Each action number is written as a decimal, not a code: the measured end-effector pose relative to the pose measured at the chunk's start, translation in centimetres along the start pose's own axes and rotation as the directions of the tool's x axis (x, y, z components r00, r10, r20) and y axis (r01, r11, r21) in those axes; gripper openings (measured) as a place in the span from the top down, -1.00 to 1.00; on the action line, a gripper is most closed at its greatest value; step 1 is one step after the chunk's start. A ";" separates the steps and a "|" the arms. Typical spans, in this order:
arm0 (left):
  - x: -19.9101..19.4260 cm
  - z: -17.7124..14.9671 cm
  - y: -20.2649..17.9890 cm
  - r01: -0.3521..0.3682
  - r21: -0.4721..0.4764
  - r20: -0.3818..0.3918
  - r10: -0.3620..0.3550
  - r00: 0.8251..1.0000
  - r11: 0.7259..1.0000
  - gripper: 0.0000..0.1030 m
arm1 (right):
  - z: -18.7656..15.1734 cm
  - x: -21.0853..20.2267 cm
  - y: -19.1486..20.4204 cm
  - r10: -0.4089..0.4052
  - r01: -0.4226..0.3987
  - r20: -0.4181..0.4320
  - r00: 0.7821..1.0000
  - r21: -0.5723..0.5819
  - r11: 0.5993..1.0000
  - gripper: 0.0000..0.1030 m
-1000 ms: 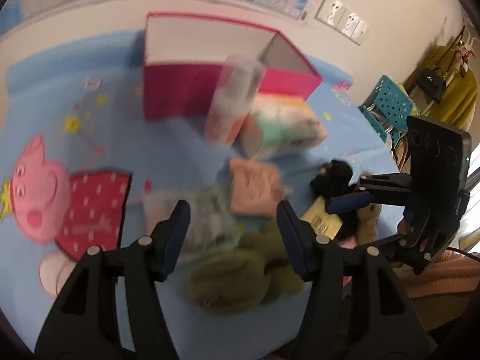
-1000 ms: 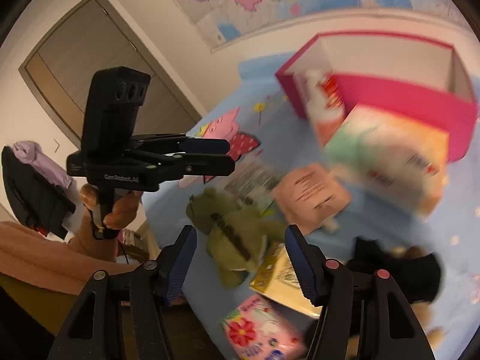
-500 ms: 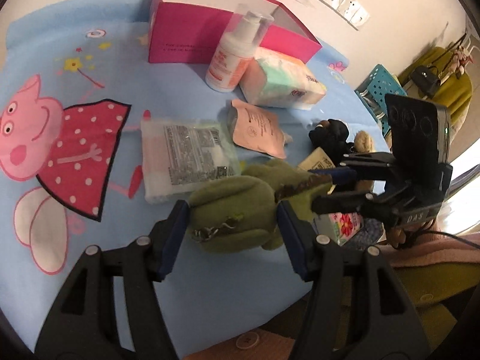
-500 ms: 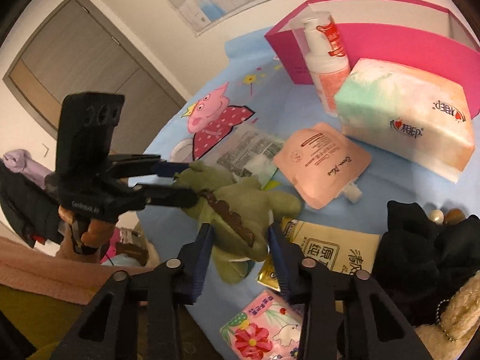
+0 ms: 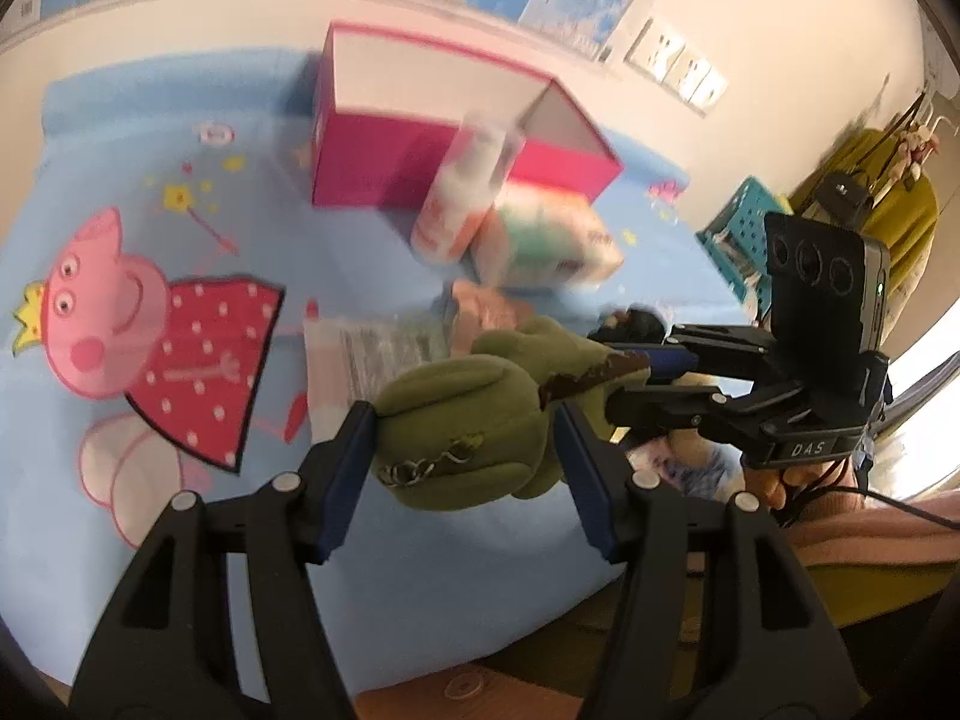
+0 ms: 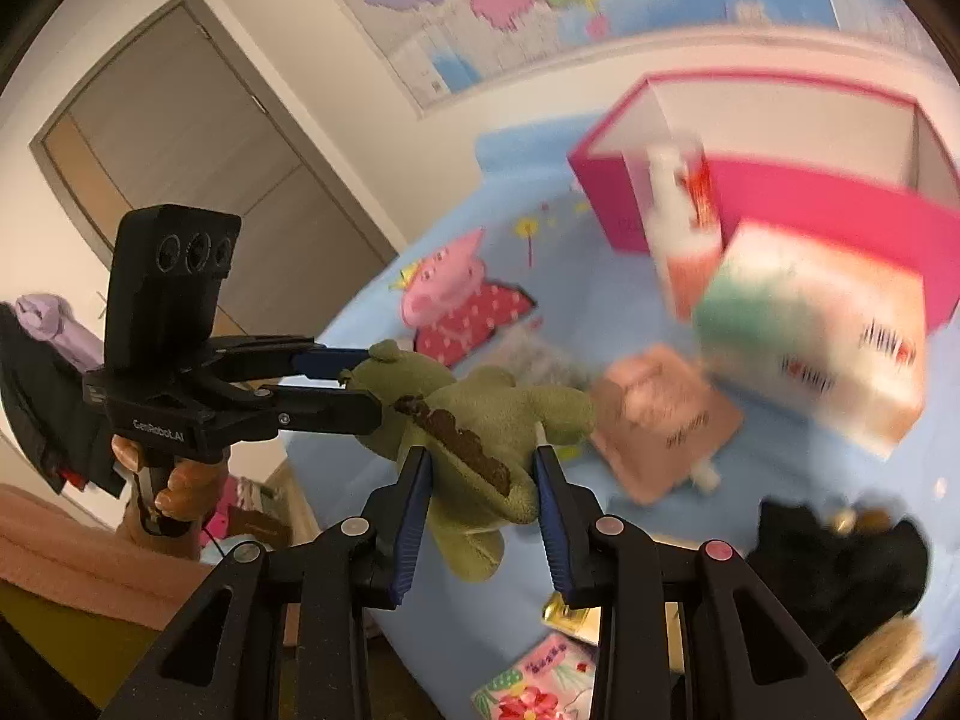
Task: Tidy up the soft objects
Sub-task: 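Grasp the green plush crocodile with the left gripper, then carry the green crocodile with the left gripper into the pink box and release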
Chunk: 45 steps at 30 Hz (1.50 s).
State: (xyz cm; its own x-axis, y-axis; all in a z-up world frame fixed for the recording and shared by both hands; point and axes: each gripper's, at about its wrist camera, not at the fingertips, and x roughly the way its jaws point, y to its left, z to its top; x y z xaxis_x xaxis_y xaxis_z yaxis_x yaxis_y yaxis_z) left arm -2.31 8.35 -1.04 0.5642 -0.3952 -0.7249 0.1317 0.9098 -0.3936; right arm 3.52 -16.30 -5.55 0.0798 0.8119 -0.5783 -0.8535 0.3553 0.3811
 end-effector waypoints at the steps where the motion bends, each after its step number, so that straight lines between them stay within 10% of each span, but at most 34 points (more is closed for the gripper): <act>1: -0.4 0.5 -0.2 0.001 0.006 0.017 -0.001 1.000 1.000 -0.20 | 0.6 -0.5 0.2 -0.002 0.002 0.018 1.000 -0.010 1.000 0.33; 20: -0.8 15.7 -2.5 -0.067 0.092 0.225 0.044 0.973 0.994 -0.23 | 13.4 -7.4 -2.1 -0.107 0.141 0.298 0.949 -0.094 0.986 0.33; 45: 14.0 23.9 3.4 -0.169 0.011 0.079 0.167 0.983 0.986 -0.23 | 19.5 3.1 -17.2 -0.187 0.169 0.106 0.977 0.156 0.973 0.19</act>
State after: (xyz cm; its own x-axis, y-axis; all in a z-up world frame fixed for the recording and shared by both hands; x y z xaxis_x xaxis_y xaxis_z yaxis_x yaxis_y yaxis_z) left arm 25.47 8.96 0.97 0.6410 -0.2261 -0.7335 0.0438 0.9649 -0.2591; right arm 28.49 -10.85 0.16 0.2922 0.7755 -0.5596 -0.7364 0.5558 0.3857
